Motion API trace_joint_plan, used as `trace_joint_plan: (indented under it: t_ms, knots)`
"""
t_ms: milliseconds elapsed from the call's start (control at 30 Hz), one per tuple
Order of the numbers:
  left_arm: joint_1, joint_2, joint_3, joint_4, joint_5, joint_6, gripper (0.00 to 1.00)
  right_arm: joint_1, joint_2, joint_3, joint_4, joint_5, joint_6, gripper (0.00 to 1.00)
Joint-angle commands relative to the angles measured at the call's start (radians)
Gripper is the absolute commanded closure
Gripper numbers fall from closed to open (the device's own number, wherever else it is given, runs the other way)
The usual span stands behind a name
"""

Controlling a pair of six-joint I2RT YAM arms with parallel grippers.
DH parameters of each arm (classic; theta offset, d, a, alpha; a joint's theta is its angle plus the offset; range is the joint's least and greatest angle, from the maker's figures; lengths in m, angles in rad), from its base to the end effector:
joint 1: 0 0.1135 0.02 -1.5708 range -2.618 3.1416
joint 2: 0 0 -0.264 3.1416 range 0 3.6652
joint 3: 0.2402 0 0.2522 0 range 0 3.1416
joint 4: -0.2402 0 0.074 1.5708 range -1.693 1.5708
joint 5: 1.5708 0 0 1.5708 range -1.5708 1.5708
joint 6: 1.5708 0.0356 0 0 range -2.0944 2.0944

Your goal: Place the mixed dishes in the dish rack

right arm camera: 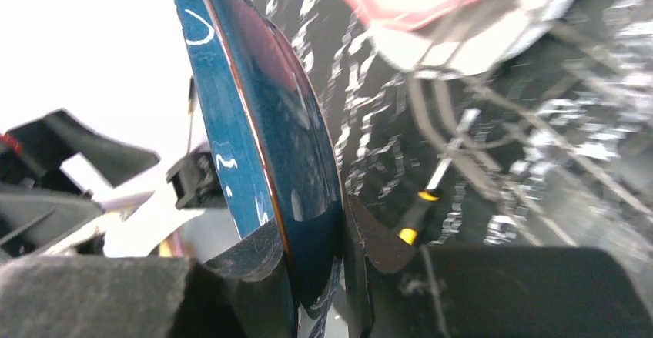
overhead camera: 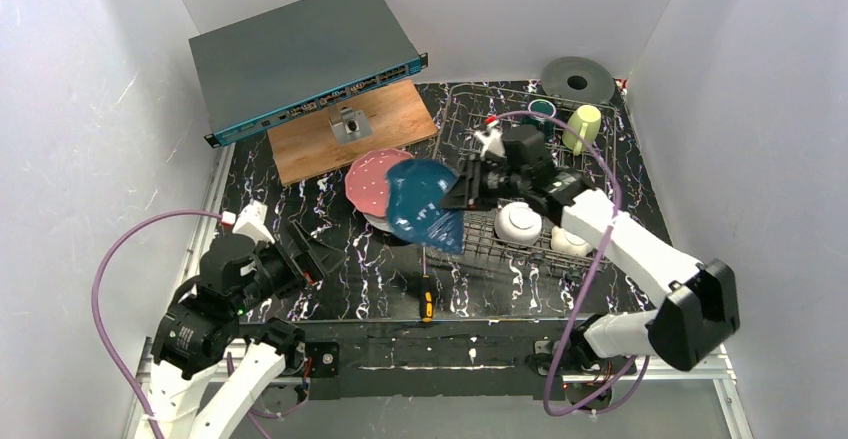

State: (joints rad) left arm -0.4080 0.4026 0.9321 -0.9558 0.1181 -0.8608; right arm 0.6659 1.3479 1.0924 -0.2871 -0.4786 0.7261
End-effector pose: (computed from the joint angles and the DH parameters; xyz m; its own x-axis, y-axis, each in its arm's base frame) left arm 0.0514 -0.0268 0.3472 -0.6209 -0.5520 -0.5566 0.0332 0.6908 -0.7222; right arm 0.2291 0.2008 0.3126 -0.8736 0.0632 -0.4825 -0.3723 0.5516 0.7464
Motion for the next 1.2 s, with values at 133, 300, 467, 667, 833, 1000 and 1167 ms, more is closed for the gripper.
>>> trace_joint_plan:
  t_ms: [133,300,467,667,833,1000,1167]
  knots:
    - [-0.002,0.077,0.049,-0.022,0.018,0.034,0.02,-0.147,-0.217,0.141,-0.312,0.595,-0.074,0.99]
    - [-0.002,0.092,0.053,-0.016,0.009,0.067,0.02,-0.223,-0.237,0.161,-0.489,0.985,-0.087,0.99]
    - [-0.002,0.106,0.063,-0.011,0.037,0.106,0.02,-0.35,-0.198,0.179,-0.54,1.165,-0.14,0.99]
    - [-0.002,0.125,0.061,0.003,0.059,0.118,0.02,-0.405,-0.108,0.208,-0.501,1.257,-0.22,0.99]
    - [-0.002,0.135,0.047,0.024,0.091,0.118,0.02,-0.407,0.009,0.304,-0.526,1.286,-0.243,0.99]
    - [-0.002,0.148,0.071,-0.003,0.101,0.146,0.02,-0.407,0.078,0.34,-0.515,1.413,-0.335,0.99]
    - [-0.002,0.127,0.044,-0.001,0.099,0.157,0.02,-0.407,0.115,0.321,-0.46,1.496,-0.433,0.99]
